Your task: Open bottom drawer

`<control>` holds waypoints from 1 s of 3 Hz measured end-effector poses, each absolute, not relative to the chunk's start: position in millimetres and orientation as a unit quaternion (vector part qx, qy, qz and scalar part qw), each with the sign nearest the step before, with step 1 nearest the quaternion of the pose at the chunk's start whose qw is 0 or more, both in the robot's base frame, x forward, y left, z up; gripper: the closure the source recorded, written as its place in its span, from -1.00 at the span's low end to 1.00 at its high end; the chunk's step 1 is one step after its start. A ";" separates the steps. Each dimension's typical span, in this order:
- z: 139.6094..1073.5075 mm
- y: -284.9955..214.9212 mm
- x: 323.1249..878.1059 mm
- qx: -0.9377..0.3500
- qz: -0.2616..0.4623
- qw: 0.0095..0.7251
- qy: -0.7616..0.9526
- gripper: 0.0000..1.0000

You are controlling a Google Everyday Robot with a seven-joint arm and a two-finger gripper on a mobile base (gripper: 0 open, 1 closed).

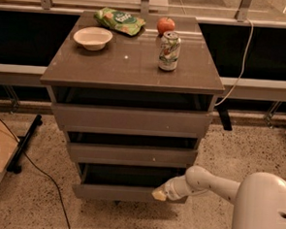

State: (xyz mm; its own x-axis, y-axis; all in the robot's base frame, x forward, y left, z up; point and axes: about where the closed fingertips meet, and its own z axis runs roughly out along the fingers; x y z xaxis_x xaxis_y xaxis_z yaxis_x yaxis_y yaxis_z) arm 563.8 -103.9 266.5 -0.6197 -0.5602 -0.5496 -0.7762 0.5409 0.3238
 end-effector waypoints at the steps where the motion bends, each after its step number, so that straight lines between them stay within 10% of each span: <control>1: 264.4 -104.5 572.7 -0.409 0.249 0.193 0.856 -0.83; 3: 237.1 -113.4 603.9 -0.449 0.192 0.184 0.853 -1.00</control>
Offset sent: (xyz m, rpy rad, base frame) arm 0.0533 -0.0142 -0.0127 -0.2246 -0.1507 0.0802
